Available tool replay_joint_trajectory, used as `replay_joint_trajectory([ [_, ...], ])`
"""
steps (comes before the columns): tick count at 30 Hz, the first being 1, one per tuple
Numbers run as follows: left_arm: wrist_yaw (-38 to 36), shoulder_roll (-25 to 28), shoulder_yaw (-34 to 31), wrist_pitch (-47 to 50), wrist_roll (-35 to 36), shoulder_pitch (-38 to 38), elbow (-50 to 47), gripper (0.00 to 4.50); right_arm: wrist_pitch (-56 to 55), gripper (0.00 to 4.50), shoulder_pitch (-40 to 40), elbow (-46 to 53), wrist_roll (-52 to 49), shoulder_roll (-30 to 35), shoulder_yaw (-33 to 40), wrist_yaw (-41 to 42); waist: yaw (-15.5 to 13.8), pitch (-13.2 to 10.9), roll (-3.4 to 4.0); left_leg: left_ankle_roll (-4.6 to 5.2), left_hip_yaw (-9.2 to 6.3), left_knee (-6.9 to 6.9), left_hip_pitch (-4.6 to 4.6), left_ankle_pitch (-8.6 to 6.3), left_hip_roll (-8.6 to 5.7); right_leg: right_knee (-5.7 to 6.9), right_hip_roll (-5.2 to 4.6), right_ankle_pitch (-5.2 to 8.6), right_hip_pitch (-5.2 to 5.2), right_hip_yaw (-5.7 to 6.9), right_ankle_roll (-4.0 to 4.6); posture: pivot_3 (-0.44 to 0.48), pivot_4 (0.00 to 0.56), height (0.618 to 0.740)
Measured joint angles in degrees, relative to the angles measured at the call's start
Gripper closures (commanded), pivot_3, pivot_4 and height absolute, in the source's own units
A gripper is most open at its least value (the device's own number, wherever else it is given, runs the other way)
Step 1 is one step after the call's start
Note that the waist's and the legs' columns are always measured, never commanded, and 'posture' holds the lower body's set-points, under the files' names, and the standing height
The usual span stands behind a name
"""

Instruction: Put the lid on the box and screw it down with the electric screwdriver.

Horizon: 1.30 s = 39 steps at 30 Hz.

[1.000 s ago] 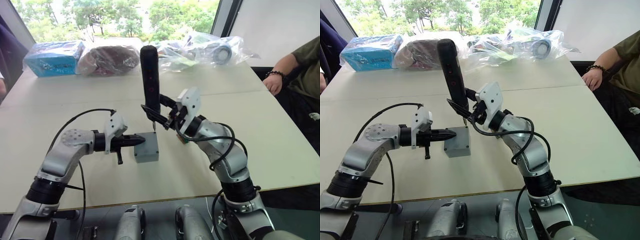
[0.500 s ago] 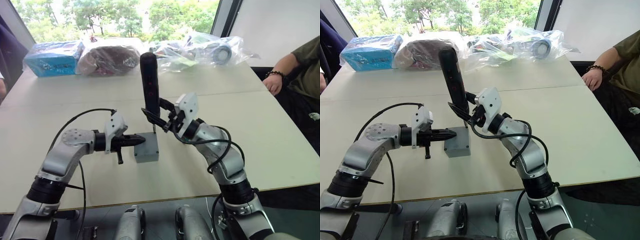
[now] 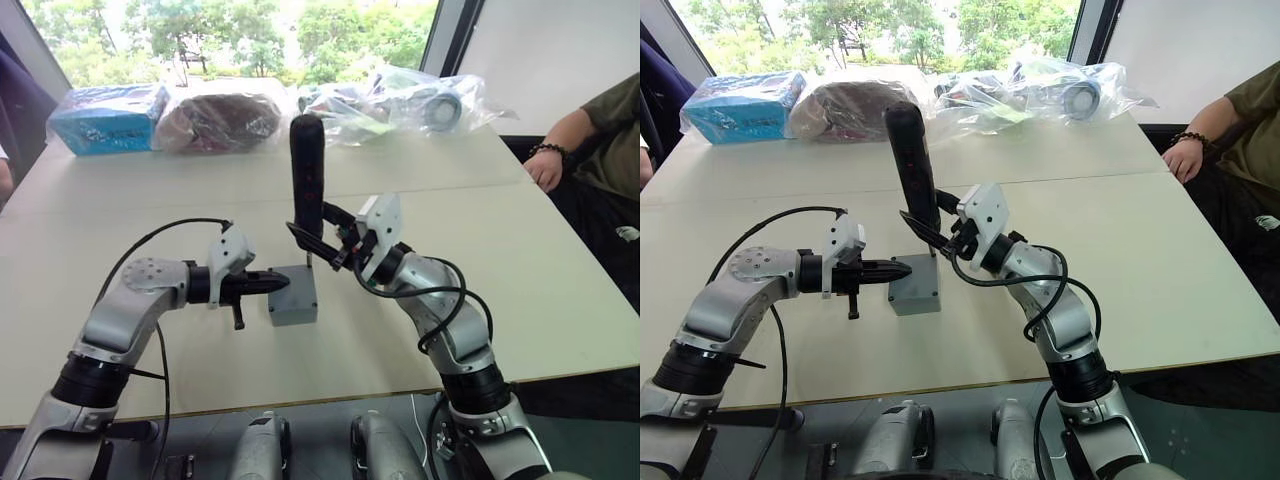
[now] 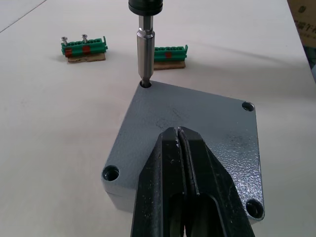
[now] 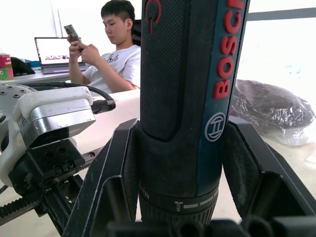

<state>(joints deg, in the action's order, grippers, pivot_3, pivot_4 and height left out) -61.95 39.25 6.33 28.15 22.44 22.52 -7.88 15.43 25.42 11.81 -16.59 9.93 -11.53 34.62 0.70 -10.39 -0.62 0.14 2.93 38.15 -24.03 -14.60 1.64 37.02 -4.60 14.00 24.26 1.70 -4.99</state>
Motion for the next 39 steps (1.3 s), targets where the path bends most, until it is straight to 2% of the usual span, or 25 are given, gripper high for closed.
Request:
replay_joint_trajectory([
  [9, -0.4, 0.1, 0.9, -1.2, -1.2, -0.9, 0.4, 4.5, -0.8, 2.65, -0.9, -2.0, 0.1, 0.3, -0.2, 1.3, 0.0, 0.6, -0.1, 0.0, -0.14, -0.19, 0.8, -0.02, 0.15, -0.17, -0.02, 0.16, -0.79, 0.01, 0.24, 0.0, 0.15, 0.74],
  [33, 0.0, -0.1, 1.3, -1.6, -1.8, -1.5, 0.4, 4.5, 3.6, 2.65, 1.8, -3.0, 0.0, 0.3, -0.4, 1.7, 0.0, 1.3, -0.08, 0.01, -0.16, -0.31, 0.84, -0.03, 0.19, -0.28, -0.07, 0.22, -0.8, 0.01, 0.34, 0.0, 0.15, 0.74],
  [39, -0.2, -0.2, 1.2, -1.4, -1.6, -1.5, 0.0, 4.5, 7.2, 2.65, 2.2, -0.5, -1.8, 0.5, 1.7, 0.7, 0.0, 1.3, -0.05, 0.01, -0.16, -0.4, 0.72, -0.03, 0.2, -0.49, -0.09, 0.22, -0.74, 0.01, 0.36, 0.0, 0.15, 0.74],
])
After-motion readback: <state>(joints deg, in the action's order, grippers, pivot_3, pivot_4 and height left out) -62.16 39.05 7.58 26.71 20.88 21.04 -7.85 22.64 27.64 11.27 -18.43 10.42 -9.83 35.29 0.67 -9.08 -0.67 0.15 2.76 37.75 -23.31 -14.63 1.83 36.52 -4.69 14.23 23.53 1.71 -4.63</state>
